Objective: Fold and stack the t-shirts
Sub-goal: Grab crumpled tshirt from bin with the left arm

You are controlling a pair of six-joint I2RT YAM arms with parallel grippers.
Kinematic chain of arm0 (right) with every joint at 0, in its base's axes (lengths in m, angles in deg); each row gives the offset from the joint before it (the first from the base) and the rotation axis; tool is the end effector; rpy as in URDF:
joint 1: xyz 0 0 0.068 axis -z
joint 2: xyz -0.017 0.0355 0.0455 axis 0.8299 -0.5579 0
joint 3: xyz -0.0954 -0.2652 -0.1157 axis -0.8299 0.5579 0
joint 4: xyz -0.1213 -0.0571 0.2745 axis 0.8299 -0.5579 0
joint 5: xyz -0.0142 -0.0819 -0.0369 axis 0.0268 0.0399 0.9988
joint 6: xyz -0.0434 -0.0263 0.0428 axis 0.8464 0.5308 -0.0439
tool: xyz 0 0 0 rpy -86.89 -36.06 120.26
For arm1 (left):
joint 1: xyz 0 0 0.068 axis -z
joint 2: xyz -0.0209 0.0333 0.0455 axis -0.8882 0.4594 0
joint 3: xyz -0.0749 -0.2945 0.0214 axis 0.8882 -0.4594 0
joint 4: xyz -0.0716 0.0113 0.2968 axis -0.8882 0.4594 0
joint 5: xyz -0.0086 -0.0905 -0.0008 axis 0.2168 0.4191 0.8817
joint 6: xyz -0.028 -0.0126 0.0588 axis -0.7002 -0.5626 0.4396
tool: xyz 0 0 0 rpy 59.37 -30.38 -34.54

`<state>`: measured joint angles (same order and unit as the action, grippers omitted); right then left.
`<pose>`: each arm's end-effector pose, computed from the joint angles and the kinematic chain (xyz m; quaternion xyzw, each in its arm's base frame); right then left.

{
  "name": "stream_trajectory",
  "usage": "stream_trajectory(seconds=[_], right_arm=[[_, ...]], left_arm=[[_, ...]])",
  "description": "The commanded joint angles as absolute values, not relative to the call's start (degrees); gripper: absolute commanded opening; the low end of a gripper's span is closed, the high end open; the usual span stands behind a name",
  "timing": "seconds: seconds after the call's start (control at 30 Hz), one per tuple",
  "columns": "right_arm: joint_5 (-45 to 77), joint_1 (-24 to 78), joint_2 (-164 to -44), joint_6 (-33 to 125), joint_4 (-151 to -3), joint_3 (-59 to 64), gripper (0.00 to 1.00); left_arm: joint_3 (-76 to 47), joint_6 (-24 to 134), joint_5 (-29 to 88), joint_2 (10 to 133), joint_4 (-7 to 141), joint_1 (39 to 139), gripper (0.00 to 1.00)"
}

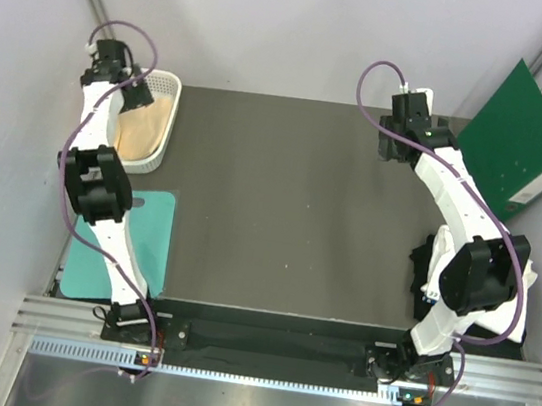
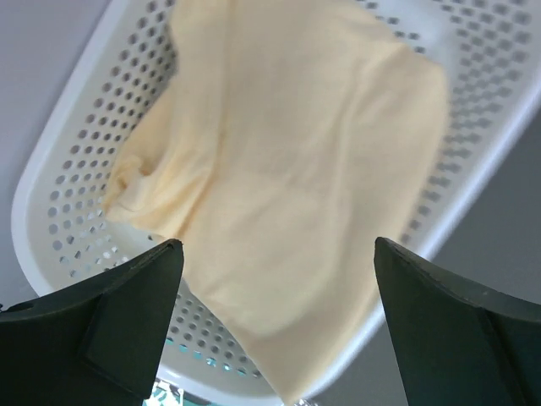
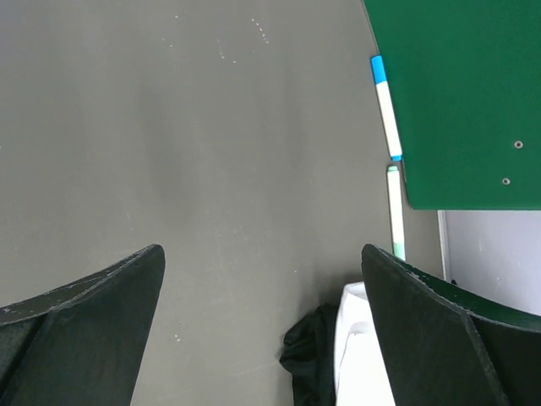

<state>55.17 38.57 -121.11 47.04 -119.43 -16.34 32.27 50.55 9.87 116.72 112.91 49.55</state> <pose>0.4260 0.1059 0.3616 0.0062 0.9014 -0.1738 0.3965 0.5366 0.1355 0.3302 -0.2693 0.8815 0.0820 0.3790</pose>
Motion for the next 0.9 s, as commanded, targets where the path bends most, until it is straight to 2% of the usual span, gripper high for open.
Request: stream_trajectory(seconds=[0.0,0.17,0.37,0.43,0.5,0.57,0.63,0.67,0.7,0.73,0.87], right_arm=[[53.9,38.2,-121.8,45.8,-119.5,-16.4,1.00],[53.5,38.2,-122.7,45.1,-120.3,-17.2,1.00],[53.2,38.2,-124.9,44.5,-122.0,-20.6,1.00],[53.0,38.2,-125.7,44.4,-122.7,-22.4,1.00],[52.7,38.2,-126.6,44.4,-123.4,-23.4,1.00],[52.6,38.2,-127.1,44.5,-123.8,-24.6,1.00],[52.5,38.2,-127.4,44.4,-123.8,-24.9,0.99],[52.5,38.2,-127.5,44.3,-123.8,-25.0,1.00],[52.4,38.2,-127.5,44.3,-123.7,-25.0,1.00],[52.1,38.2,-127.7,44.3,-123.7,-25.0,1.00],[51.6,38.2,-127.9,43.8,-123.7,-24.8,1.00]], left_arm=[[36.4,45.1,13.8,120.8,114.1,45.3,0.99],[43.0,45.9,10.2,128.9,119.4,43.7,0.99],[43.4,46.1,10.1,134.2,121.8,43.5,0.98],[43.8,46.2,10.2,134.8,121.7,43.6,0.82],[44.1,46.7,10.1,134.6,121.5,43.5,0.82],[44.0,47.8,9.8,133.9,121.1,43.6,0.73],[44.0,48.7,9.1,133.8,121.2,43.6,0.49],[44.0,49.0,8.8,133.6,121.5,43.6,0.20],[44.0,49.2,8.7,133.5,121.6,43.6,0.06],[44.0,49.3,8.0,133.5,122.0,43.7,0.00],[42.2,49.2,8.3,129.8,121.8,43.5,0.00]])
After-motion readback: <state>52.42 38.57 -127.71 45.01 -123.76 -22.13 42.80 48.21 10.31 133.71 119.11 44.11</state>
